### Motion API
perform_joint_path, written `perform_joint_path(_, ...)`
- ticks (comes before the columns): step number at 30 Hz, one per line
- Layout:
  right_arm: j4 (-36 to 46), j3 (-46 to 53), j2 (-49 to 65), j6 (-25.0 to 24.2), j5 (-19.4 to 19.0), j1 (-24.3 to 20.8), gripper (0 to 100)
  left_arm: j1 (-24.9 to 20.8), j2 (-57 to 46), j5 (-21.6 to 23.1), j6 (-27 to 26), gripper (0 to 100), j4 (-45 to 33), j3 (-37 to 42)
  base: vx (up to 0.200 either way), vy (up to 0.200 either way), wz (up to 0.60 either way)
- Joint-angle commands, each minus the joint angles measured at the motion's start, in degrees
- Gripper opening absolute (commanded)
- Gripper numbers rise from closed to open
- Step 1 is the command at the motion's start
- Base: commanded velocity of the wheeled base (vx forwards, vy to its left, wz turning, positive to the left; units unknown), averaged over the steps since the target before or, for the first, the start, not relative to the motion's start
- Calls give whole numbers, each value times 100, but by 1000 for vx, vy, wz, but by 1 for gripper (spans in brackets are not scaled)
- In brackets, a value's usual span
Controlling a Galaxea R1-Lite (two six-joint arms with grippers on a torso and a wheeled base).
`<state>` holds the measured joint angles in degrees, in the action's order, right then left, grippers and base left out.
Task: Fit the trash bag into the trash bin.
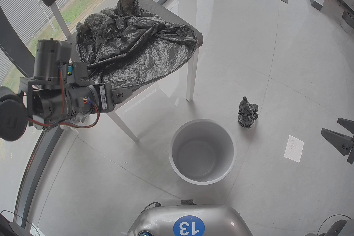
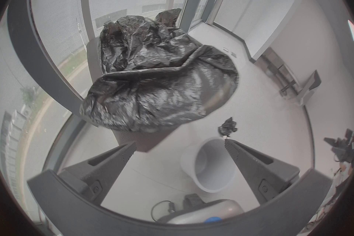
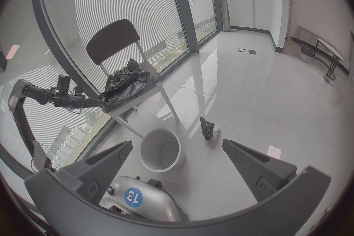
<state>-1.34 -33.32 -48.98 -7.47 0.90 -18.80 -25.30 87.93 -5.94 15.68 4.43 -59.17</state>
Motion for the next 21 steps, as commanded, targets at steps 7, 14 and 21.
perform_joint_path(7, 169, -78, 152, -9, -222, 8, 100, 552, 506, -48, -214, 100, 32, -384, 0, 0, 0)
perform_joint_path(14, 459, -105, 161, -35, -231, 8, 100, 816, -233, -30, -232, 100, -311, -121, 0, 0, 0)
perform_joint_path(21, 468, -87, 135, -35, -231, 8, 100, 1167, -312, -39, -241, 100, -478, -42, 0, 0, 0)
